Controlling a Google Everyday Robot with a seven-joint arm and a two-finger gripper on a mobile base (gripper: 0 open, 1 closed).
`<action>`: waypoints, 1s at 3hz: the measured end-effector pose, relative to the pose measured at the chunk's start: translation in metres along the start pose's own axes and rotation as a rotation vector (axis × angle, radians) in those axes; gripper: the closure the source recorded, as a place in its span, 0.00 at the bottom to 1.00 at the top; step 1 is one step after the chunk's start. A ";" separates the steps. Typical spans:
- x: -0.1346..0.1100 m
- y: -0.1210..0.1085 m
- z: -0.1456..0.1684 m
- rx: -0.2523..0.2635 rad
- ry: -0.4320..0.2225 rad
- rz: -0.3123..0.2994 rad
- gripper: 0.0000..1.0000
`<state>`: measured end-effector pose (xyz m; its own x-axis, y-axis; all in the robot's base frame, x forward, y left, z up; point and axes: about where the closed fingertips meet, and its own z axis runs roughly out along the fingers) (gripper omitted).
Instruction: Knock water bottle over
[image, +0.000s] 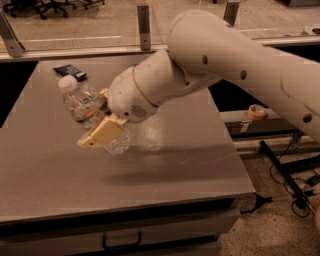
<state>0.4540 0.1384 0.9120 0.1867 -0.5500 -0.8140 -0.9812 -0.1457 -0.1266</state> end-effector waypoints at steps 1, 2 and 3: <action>-0.008 0.007 0.004 -0.045 0.227 -0.052 1.00; -0.005 0.015 0.010 -0.093 0.432 -0.120 1.00; 0.013 0.016 0.017 -0.097 0.617 -0.169 0.82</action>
Offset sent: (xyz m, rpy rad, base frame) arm 0.0243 -0.0291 -0.0212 -0.8566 -0.3343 0.1077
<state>0.4402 0.1426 0.8896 0.3600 -0.8804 -0.3087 -0.9325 -0.3290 -0.1490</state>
